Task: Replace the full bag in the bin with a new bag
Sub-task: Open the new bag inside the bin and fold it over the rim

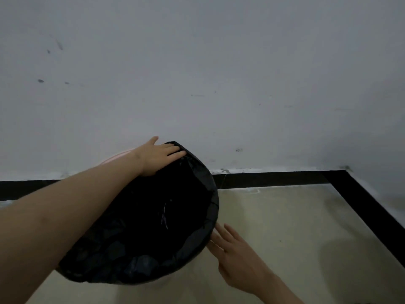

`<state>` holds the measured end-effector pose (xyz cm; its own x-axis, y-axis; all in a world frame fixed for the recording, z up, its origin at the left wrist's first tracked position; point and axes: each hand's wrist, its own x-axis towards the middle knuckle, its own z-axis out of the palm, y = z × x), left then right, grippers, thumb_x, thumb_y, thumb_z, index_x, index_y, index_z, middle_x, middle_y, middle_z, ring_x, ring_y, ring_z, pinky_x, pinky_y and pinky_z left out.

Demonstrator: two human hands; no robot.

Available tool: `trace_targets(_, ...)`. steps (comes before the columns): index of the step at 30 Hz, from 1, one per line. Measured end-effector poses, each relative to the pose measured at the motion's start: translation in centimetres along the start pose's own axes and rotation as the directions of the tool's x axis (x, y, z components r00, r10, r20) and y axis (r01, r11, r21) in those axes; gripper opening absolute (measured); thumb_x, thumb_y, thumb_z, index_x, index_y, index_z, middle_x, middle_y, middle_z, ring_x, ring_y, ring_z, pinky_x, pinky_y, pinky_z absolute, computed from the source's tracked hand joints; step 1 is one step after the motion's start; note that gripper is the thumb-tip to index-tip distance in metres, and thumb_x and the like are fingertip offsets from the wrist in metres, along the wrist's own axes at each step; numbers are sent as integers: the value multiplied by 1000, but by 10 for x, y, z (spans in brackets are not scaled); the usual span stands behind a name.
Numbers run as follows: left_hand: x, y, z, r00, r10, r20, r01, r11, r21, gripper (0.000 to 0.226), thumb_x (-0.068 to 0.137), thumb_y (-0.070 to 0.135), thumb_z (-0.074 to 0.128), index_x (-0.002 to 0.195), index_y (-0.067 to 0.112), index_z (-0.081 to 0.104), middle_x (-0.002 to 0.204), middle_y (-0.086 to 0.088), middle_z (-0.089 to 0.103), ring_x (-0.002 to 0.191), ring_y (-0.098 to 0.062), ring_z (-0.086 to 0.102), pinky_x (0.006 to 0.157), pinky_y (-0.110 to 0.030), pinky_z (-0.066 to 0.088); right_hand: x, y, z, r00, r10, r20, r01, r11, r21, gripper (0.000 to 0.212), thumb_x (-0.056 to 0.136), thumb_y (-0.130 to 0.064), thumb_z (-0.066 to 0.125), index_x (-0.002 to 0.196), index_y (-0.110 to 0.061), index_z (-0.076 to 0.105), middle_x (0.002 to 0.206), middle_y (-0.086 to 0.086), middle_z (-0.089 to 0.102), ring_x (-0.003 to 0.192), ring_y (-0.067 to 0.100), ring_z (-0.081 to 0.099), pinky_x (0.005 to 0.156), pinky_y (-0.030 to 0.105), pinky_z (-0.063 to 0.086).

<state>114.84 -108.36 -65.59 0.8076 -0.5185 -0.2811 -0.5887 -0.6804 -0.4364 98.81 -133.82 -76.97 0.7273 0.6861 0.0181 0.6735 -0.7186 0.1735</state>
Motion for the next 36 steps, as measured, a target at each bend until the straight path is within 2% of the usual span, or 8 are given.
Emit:
trace_targets(4,-19,-4,7,986,30,-166,-30,1000,3,63,90,16,31,146,18,3,157,-6,12,144,-20,13,115,-47,14,-3,31,-26,921,157,-357,-104,981,165,36,84,-2,34,81,-11,69,123,12,63,123,25,49,103,39,44)
trace_targets(7,-54,-17,18,907,96,-409,-93,995,25,46,88,25,29,130,17,46,136,-9,53,124,-23,52,98,-49,43,18,57,-74,822,278,-496,-155,949,275,36,83,-1,32,89,-3,67,124,15,62,124,23,46,113,26,26)
trace_targets(11,-113,-34,38,884,2,-468,-54,994,-98,50,97,33,11,116,19,55,125,-10,60,112,-26,57,92,-43,46,87,55,-117,958,92,-271,-51,986,156,52,93,-30,27,138,-5,37,151,14,31,141,27,26,114,32,22)
trace_targets(16,-159,-41,67,926,-92,-365,-32,947,-318,51,94,50,13,127,25,43,124,-10,58,95,-22,66,74,-25,54,159,34,-107,982,-48,185,69,991,-111,68,96,-45,28,147,-9,0,159,6,-6,146,21,-6,118,39,6)
trace_targets(23,-174,-27,75,849,-380,-367,119,814,-568,59,83,62,20,125,28,44,101,-4,64,92,-23,62,74,-33,52,204,7,-92,977,13,214,-3,999,-47,70,95,-42,35,147,-16,-4,158,9,-8,146,26,-4,116,48,7)
trace_targets(29,-166,-27,72,793,-579,-190,132,468,-874,24,84,20,63,108,19,59,84,1,72,68,-3,62,67,-17,46,215,-3,-91,986,21,167,-20,1000,-6,69,94,-37,39,147,-17,-1,158,10,-7,145,27,-5,116,50,6)
trace_targets(33,-168,-41,82,582,-769,-263,261,483,-836,9,81,15,64,89,18,65,81,-5,73,78,-26,67,69,-34,50,217,-4,-92,991,3,137,-5,1000,8,69,94,-33,40,147,-17,-1,158,9,-5,146,27,-4,116,50,6)
trace_targets(36,-164,-48,105,599,-788,-142,466,488,-738,10,82,16,61,86,19,70,84,-9,73,83,-34,64,62,-31,38,217,-5,-90,990,-11,142,12,1000,-4,70,93,-31,40,147,-17,-2,159,6,-5,146,24,-3,116,48,7)
